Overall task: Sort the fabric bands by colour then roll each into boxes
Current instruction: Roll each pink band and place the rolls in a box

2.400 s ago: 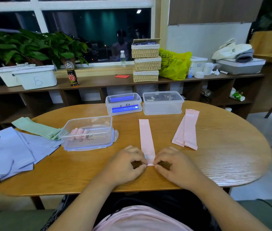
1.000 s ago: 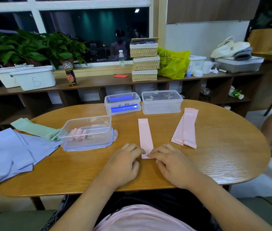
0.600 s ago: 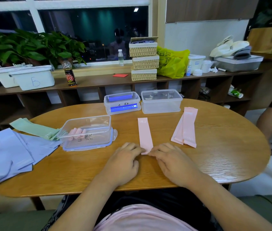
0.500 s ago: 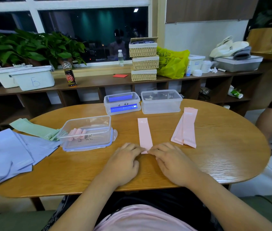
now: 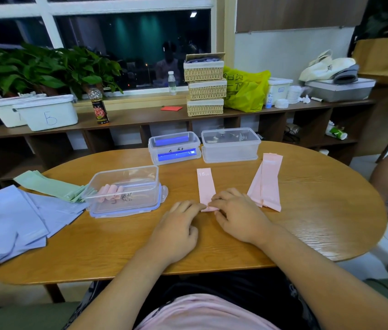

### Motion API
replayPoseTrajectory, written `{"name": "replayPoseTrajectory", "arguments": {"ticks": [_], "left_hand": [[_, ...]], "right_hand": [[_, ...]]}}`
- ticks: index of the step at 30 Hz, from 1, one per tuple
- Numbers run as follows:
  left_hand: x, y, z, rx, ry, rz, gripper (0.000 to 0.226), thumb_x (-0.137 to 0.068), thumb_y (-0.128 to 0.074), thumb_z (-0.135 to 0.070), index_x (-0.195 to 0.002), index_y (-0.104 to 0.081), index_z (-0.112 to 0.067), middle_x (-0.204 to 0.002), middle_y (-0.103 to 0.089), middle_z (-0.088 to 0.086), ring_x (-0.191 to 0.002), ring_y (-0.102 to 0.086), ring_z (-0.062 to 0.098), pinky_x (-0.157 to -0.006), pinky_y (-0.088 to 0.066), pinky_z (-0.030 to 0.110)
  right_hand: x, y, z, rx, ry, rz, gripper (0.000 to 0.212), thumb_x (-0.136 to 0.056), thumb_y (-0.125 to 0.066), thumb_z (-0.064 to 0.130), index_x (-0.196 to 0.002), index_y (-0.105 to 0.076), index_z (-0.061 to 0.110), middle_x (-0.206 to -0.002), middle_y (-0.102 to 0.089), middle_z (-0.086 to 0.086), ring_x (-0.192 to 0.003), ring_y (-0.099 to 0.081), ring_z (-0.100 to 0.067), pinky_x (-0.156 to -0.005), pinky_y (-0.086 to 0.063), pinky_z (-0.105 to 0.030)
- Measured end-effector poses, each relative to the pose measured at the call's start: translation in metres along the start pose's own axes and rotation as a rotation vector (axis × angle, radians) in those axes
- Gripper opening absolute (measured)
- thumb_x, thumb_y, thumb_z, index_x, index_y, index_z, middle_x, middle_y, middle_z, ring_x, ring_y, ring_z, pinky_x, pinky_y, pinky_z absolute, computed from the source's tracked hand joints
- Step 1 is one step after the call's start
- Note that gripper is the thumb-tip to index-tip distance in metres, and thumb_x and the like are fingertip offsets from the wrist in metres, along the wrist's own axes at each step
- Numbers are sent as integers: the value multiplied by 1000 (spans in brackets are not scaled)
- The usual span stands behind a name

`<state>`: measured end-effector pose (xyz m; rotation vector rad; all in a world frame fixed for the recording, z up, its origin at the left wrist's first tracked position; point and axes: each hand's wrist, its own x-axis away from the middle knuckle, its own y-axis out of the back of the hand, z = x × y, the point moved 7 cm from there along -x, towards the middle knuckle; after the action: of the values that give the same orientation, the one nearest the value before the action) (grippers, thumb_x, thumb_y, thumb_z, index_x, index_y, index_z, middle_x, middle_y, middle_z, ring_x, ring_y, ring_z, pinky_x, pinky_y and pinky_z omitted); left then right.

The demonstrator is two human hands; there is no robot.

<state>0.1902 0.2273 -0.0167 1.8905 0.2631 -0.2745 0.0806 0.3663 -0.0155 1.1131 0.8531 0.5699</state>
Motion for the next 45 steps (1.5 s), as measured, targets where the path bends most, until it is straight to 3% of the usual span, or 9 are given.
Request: {"name": "replayPoseTrajectory", "arguments": {"ticks": [5,10,13,19,25,31,39,42,45], "left_hand": [[-18,-7,4,-28,1,38,61,-93,-46,-20,-151,-48,-39,-151,-46,-20,-143,-33,6,-118,-37,40],[-33,-11,10,-38,9,60,57,-93,-47,-21,-147,-51,-39,-147,-50,-17,-141,-36,8,-118,-38,41],[-42,-13,12,-51,11,75,55,-94,-48,-21,-146,-53,-36,-147,-51,-16,-141,-37,9,-117,-38,41],[-46,-13,20,-11,87,31,60,-93,-50,-20,-153,-49,-28,-152,-51,-10,-144,-38,11,-120,-36,38],[-38,-6,27,58,159,-81,59,-90,-53,-12,-147,-52,-25,-143,-55,-9,-136,-42,10,-115,-40,33],[-38,-6,28,42,162,-73,59,-90,-54,-13,-147,-51,-25,-141,-56,-8,-135,-44,13,-114,-41,34],[-53,-17,20,-90,99,92,69,-96,-44,-23,-161,-33,-41,-168,-31,-16,-155,-20,12,-124,-27,45],[-62,-16,18,-93,108,77,67,-95,-45,-22,-160,-37,-37,-165,-37,-13,-153,-25,13,-121,-30,44],[-74,-15,14,-84,106,59,62,-94,-49,-22,-156,-43,-30,-160,-44,-9,-149,-31,14,-118,-32,42]], "right_hand": [[-1,-3,-2,-27,-20,-12,40,-106,-47,40,-143,-62,36,-139,-59,19,-135,-40,-7,-113,-41,-40],[4,4,-6,-95,-46,-106,38,-103,-54,32,-140,-61,34,-134,-59,19,-131,-43,-5,-108,-46,-36],[4,2,-6,-98,-32,-96,32,-102,-54,28,-132,-65,35,-127,-61,21,-125,-46,-5,-104,-48,-38],[-13,-4,-11,-76,-56,-44,39,-102,-54,32,-140,-59,35,-134,-62,17,-128,-47,-8,-108,-46,-36],[-33,-7,-19,-52,-93,-39,35,-103,-56,39,-137,-63,33,-121,-61,13,-119,-49,-12,-97,-47,-38],[-48,-13,-23,28,-138,-50,36,-104,-48,51,-132,-65,37,-118,-62,12,-117,-49,-14,-90,-42,-36],[-46,-15,-24,46,-151,-58,41,-105,-44,51,-139,-62,36,-129,-63,9,-124,-50,-17,-98,-44,-41],[-45,-10,-22,26,-151,-105,43,-104,-50,44,-145,-56,33,-135,-60,9,-127,-50,-16,-100,-46,-39],[-46,-10,-20,14,-126,-119,37,-100,-52,34,-136,-57,35,-127,-60,13,-118,-50,-14,-95,-47,-37]]}}
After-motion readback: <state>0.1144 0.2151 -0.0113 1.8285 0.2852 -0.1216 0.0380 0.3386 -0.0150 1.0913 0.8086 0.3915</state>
